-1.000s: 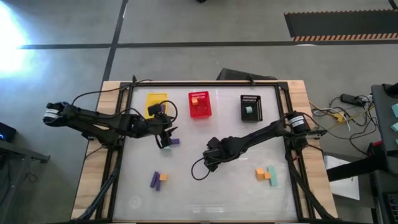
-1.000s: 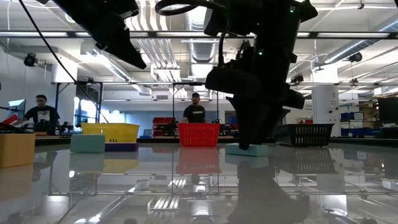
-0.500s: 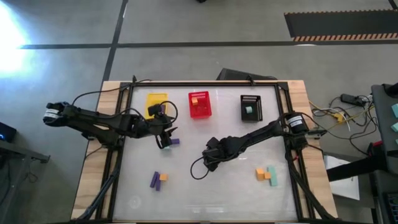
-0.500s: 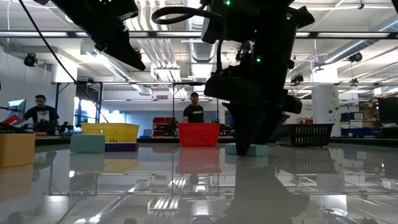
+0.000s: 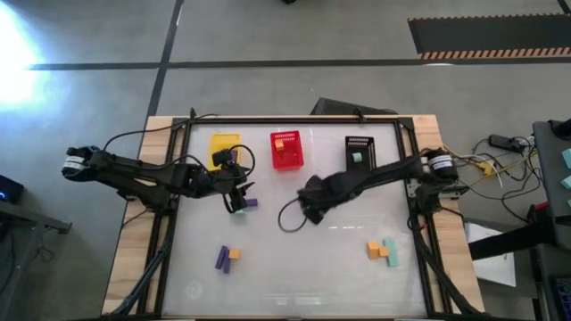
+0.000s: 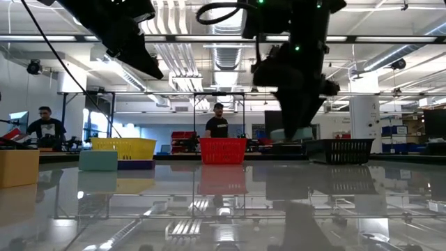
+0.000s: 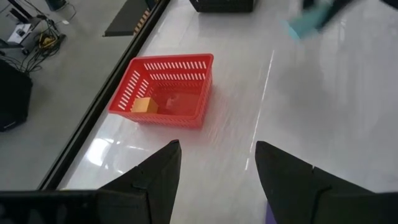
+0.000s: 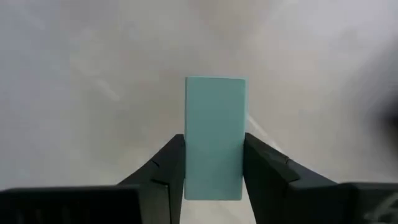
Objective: Sort & place blocks by color
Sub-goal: Put the blue block into the black bin, then put the purple block into the yellow bin
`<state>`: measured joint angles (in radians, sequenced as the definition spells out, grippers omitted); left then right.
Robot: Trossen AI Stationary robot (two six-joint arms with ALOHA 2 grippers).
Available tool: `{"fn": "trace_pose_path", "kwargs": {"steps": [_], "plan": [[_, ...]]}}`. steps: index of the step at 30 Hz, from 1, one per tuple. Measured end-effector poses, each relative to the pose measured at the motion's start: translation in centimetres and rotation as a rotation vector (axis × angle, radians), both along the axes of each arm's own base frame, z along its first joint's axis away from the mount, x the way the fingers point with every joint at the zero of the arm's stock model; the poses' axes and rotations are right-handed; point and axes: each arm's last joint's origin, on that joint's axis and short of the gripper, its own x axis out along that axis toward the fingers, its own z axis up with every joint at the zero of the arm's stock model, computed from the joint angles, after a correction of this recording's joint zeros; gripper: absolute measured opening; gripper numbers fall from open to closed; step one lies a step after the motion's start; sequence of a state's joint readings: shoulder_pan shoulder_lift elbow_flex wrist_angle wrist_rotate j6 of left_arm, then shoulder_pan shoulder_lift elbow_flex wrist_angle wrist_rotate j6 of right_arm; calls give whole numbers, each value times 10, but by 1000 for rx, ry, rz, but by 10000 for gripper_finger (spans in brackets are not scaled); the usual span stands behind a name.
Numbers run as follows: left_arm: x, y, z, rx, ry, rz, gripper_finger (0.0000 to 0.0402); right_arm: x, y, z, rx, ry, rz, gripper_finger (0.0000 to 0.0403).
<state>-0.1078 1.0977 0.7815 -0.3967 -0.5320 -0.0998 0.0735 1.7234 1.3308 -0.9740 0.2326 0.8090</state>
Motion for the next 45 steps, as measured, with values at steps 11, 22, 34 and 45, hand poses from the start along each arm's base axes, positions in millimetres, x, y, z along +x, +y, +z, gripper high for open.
{"fn": "trace_pose_path", "kwargs": {"steps": [11,22,34,45], "plan": [[0,0,0,0,1,0,191,-72,-87,39,-138,78,-226,114],[0,0,0,0,-5,-1,191,-127,-147,-3,-83,-62,-438,114],[0,0,0,0,-5,-1,191,-131,-156,-9,-89,-116,-468,210],[4,0,-5,2,20,-1,191,-120,-131,26,-122,-263,-359,215]]}}
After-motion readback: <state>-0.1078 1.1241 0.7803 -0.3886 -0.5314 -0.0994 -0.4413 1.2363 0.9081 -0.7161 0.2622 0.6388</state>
